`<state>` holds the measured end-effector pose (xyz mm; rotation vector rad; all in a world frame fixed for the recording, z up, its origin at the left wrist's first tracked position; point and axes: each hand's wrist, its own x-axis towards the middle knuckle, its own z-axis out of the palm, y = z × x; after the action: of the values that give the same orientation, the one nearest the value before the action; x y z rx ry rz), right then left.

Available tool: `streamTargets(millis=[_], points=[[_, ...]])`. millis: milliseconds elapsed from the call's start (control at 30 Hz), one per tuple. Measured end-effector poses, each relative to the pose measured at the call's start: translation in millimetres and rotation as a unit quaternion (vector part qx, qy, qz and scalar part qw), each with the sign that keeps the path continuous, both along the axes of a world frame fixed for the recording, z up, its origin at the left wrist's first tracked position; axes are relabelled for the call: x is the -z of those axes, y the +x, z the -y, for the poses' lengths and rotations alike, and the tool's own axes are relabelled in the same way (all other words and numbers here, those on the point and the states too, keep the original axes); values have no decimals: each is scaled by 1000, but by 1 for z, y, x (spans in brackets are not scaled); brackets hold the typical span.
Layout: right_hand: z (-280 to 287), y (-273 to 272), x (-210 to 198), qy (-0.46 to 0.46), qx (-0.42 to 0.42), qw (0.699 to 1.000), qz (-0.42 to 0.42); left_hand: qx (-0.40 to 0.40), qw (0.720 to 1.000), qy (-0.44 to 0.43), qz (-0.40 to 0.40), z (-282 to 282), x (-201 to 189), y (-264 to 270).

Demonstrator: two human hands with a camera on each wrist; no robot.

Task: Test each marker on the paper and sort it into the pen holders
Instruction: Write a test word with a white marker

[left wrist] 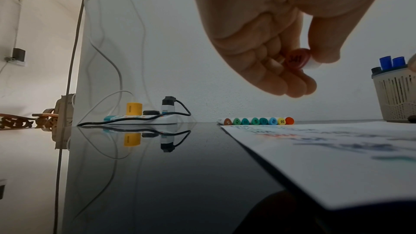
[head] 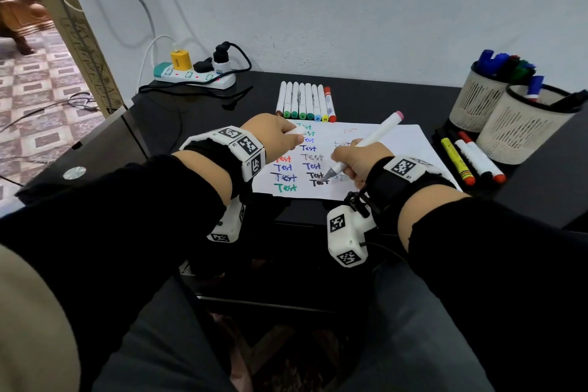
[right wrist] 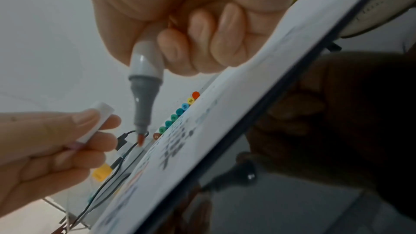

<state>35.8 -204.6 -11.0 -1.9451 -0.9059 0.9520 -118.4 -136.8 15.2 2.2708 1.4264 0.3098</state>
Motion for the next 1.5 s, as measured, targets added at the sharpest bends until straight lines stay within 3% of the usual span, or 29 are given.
streamTargets(millis=[467, 733, 967, 1200, 1367, 1500], points=[[-2, -3, 6, -36, -22, 999, 32, -2, 1000, -1, -2, 1, 0, 0], [-2, -1, 3, -39, 7, 999, 22, -2, 1000, -12, 1, 3, -1, -1], [0, 1, 8, -23, -1, 1000, -9, 0, 1000, -18, 3, 3, 1, -1], [-9, 21, -4, -9, 26, 994, -103, -2, 999, -42, 2, -4, 5, 4], [-8, 26, -11, -1, 32, 997, -68, 13, 996, -70, -62, -5, 22, -5], [-8, 15, -4, -18, -19, 1000, -8, 17, 997, -45, -57, -12, 13, -4]])
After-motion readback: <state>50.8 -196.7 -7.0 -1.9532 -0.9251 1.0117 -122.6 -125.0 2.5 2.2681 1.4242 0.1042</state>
